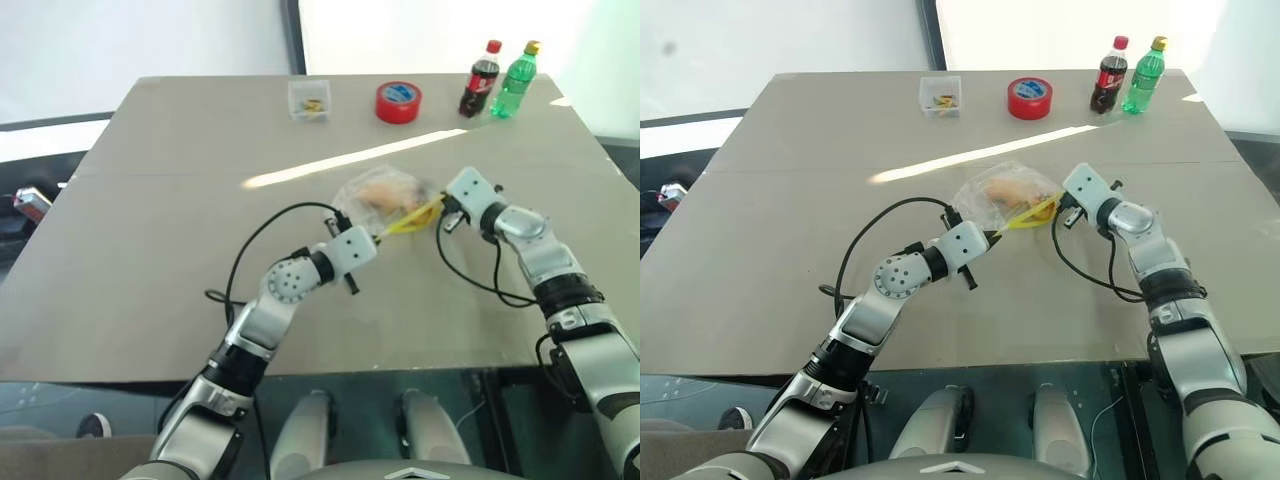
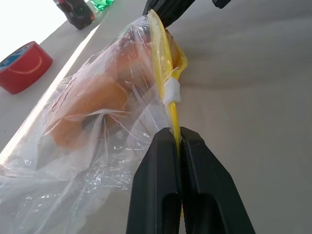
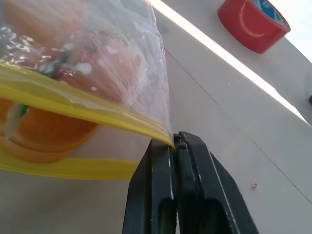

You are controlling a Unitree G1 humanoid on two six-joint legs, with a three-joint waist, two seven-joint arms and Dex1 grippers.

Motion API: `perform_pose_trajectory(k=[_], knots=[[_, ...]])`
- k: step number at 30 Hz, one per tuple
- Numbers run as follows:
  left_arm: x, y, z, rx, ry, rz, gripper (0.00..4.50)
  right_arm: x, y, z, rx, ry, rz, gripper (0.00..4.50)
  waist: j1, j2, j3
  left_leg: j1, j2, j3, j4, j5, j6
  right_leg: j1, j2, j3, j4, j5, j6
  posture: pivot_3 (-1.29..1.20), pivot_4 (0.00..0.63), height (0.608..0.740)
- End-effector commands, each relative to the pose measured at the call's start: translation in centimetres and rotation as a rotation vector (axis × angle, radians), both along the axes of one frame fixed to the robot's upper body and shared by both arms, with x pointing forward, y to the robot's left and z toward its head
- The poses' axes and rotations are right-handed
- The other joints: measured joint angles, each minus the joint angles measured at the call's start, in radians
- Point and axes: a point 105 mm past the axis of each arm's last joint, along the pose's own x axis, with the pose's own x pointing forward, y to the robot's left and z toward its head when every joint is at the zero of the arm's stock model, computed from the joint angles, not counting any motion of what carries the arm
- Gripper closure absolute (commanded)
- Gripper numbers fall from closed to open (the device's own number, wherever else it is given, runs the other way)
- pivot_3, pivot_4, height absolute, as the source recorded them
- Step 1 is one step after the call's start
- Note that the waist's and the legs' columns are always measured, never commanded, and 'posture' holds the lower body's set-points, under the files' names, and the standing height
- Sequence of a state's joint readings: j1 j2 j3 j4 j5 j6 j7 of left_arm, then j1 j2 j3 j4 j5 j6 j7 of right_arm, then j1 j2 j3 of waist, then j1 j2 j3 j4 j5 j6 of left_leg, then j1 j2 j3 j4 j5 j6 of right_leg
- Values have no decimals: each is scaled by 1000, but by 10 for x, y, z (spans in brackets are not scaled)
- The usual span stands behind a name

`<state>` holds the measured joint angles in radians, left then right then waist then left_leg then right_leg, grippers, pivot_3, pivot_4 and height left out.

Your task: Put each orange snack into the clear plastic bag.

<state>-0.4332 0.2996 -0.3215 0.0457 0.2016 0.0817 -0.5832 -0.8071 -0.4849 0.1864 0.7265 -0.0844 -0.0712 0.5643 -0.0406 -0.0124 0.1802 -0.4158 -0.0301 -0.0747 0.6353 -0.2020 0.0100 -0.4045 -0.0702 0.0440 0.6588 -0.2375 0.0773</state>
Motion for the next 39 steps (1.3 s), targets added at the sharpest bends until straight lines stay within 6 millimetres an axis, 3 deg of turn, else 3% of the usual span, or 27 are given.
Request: perform_pose_trajectory(k=[1,5,8,11,15,18,23,25,28,32,34,39], knots=[[2,4,22,-33,-74,8,4500,3,-4,36,-9,-100,12,4454,0,0,0,0,0,0,0,0,0,0,0,0,0,0,0,0,150,740],[8,14,42,-22,-122,22,4500,-2,-13,64,26,-76,-9,4454,1,0,0,0,0,-1,0,0,0,0,0,0,0,0,0,0,150,740],[14,19,71,-29,-162,23,4500,-14,-24,99,-25,-80,-4,4454,5,2,2,0,0,-1,0,0,0,0,0,0,1,0,0,0,150,740],[11,14,101,-67,-146,-43,4500,-34,-23,148,18,-57,31,4454,6,2,3,-3,0,-1,1,0,0,-1,0,-1,0,0,0,0,150,740],[5,5,125,-99,-80,-123,4500,-52,-27,176,-11,-21,27,4454,6,3,4,-3,0,-2,0,0,0,-1,0,-3,-3,0,0,0,150,740],[1,2,125,-91,-34,-151,4500,-58,-32,177,-47,-3,4,4454,2,3,4,-3,0,-1,-1,0,0,0,0,-3,-3,-1,0,0,150,740],[7,1,107,-45,-27,-128,4500,-63,-34,159,-108,40,3,2340,2,3,4,-3,0,0,0,0,0,-1,0,-2,-2,-1,0,0,150,740],[8,1,101,-32,-26,-120,4500,-72,-30,153,-139,62,44,1264,3,3,4,-3,0,0,0,0,0,-1,0,-2,-2,0,0,0,150,740],[7,0,100,-28,-39,-120,4500,-87,-18,158,-148,50,139,1264,2,3,5,-3,0,0,0,0,0,-1,-1,-1,-2,0,0,0,150,740],[6,-1,102,12,-89,-127,4500,-111,14,167,-145,-6,349,1264,2,3,5,-3,0,-1,0,0,0,-2,0,-1,-2,0,0,0,150,740],[5,-1,101,48,-106,-136,4500,-117,28,160,-164,-21,421,1264,2,3,5,-3,0,0,0,0,0,-2,0,-1,-2,0,0,0,150,740],[1,-4,101,130,-153,-160,4500,-108,46,130,-270,-83,475,1264,3,3,5,-3,0,0,1,0,0,-1,0,-2,-2,0,1,0,150,740]])
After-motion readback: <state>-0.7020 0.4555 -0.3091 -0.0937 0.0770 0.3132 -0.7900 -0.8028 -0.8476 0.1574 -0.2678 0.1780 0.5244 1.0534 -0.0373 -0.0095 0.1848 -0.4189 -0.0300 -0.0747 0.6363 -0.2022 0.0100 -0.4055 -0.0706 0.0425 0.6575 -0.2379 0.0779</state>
